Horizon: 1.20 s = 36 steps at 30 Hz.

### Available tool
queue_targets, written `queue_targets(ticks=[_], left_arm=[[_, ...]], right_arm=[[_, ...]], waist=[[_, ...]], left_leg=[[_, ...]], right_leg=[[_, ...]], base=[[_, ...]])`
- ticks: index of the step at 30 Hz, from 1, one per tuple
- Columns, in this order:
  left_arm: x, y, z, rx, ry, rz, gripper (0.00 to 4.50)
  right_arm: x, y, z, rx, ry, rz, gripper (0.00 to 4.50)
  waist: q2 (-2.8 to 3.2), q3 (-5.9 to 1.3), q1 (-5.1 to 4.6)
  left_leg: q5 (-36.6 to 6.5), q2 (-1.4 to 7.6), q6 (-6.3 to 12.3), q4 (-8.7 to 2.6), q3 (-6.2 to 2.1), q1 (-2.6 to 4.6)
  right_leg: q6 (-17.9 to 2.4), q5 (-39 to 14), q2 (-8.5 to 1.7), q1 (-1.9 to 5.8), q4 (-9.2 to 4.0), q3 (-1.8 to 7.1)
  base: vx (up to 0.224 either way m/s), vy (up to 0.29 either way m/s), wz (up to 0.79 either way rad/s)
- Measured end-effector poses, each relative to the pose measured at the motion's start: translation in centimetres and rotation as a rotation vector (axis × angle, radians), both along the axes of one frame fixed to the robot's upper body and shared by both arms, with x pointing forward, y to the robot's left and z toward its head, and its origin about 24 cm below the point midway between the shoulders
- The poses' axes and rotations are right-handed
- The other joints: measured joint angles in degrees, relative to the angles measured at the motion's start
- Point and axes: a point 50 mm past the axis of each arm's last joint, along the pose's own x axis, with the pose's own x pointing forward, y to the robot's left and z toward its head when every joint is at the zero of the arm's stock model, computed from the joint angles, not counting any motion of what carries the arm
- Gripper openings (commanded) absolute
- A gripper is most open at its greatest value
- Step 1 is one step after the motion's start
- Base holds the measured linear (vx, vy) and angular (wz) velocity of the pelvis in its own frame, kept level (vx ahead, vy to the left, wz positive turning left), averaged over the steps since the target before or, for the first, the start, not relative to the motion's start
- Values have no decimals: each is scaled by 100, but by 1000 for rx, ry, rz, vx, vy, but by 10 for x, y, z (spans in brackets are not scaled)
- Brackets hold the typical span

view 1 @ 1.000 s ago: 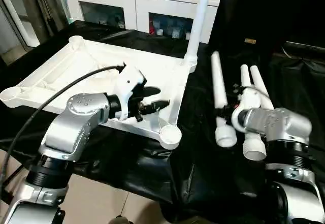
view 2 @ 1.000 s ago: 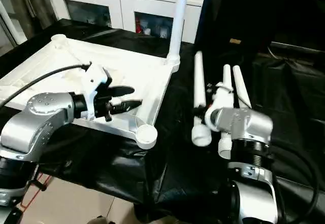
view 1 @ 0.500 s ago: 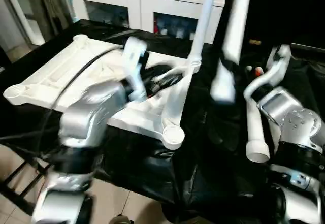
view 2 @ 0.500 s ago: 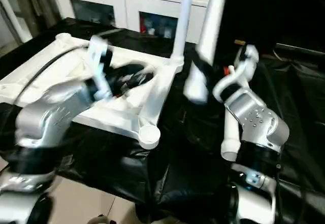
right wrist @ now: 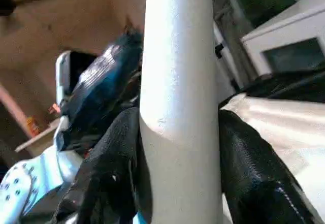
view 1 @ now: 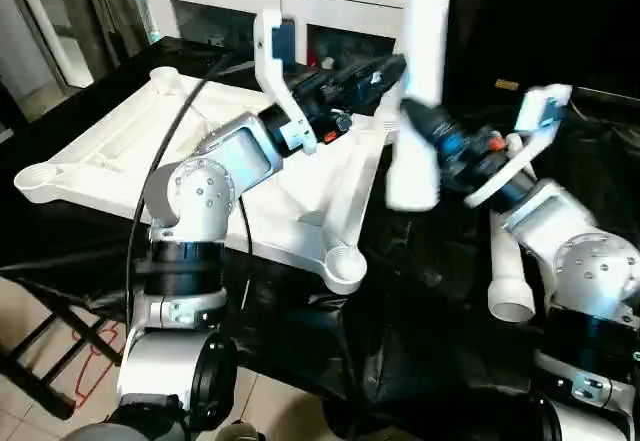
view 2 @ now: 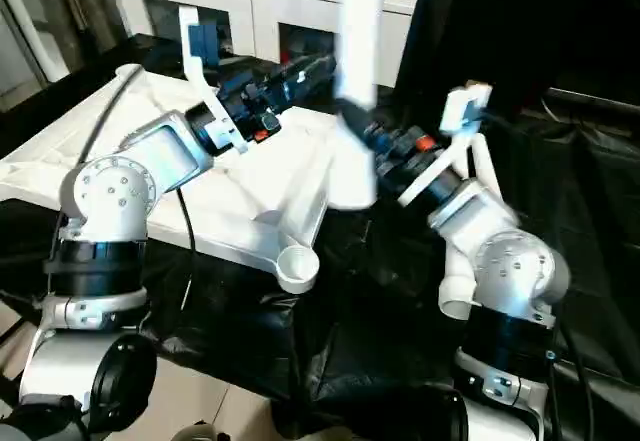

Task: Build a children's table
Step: Pick table leg

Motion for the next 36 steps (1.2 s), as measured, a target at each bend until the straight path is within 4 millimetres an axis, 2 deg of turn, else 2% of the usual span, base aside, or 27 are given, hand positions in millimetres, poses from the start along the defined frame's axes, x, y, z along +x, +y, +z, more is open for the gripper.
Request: queue_targets(ticks=[5, 6, 8, 9, 12, 27, 29, 31, 33, 36], left_arm=[[1, 0, 0, -22, 33, -9, 255], [1, 1, 1, -43, 42, -15, 237], [1, 2, 3, -63, 44, -24, 237], [0, 2, 4, -72, 47, -34, 215], [0, 3, 3, -72, 53, -44, 197], [0, 6, 2, -52, 63, -39, 188], [0, 6, 0, -23, 53, -21, 188], [2, 5, -2, 71, 8, 46, 188], [3, 0, -4, 141, -15, 90, 187], [5, 2, -2, 195, -51, 159, 186]], right_arm=[[-3, 2, -5, -21, 6, 41, 184], [-5, 6, -7, -24, 7, 68, 184], [-6, 11, -7, -28, 2, 107, 184], [-7, 12, -7, -29, 0, 123, 184], [-7, 13, -7, -38, -1, 129, 184], [-5, 17, -9, -88, -20, 136, 184], [-4, 18, -12, -92, -10, 132, 254], [0, 20, -16, -153, 3, 92, 261], [3, 24, -19, -215, 3, 63, 289], [7, 31, -16, -282, -17, 33, 296]], waist=[[-8, -3, 21], [-9, -2, 19], [-11, -1, 18], [-12, -2, 18], [-13, -2, 19], [-15, -3, 20], [-15, -3, 20], [-15, -3, 21], [-15, -3, 16], [-15, -3, 10]], left_leg=[[5, -2, 42, 10, 0, -13], [5, -2, 43, 13, 0, -16], [5, -1, 43, 13, 0, -17], [4, -1, 43, 13, 0, -19], [4, -1, 37, 13, 0, -18], [5, -1, 34, 16, -3, -19], [5, -1, 33, 16, -3, -19], [7, -1, 31, 17, -10, -19], [8, -2, 30, 17, -9, -18], [7, -1, 29, 16, -10, -18]], right_leg=[[6, 5, -2, -4, -20, 1], [6, 5, -2, -5, -20, 0], [6, 5, -2, -5, -20, 0], [6, 5, -2, -4, -19, 0], [8, 10, -2, -4, -18, 0], [12, 18, -3, -4, -18, 1], [12, 18, -3, -4, -18, 1], [13, 19, -3, -3, -18, 1], [16, 21, -3, -4, -18, 1], [16, 21, -3, -4, -18, 1]], base=[[0, 0, 0], [0, 0, 0], [0, 0, 0], [0, 0, 0], [0, 0, 0], [0, 0, 0], [0, 0, 0], [0, 0, 0], [0, 0, 0], [0, 0, 0]])
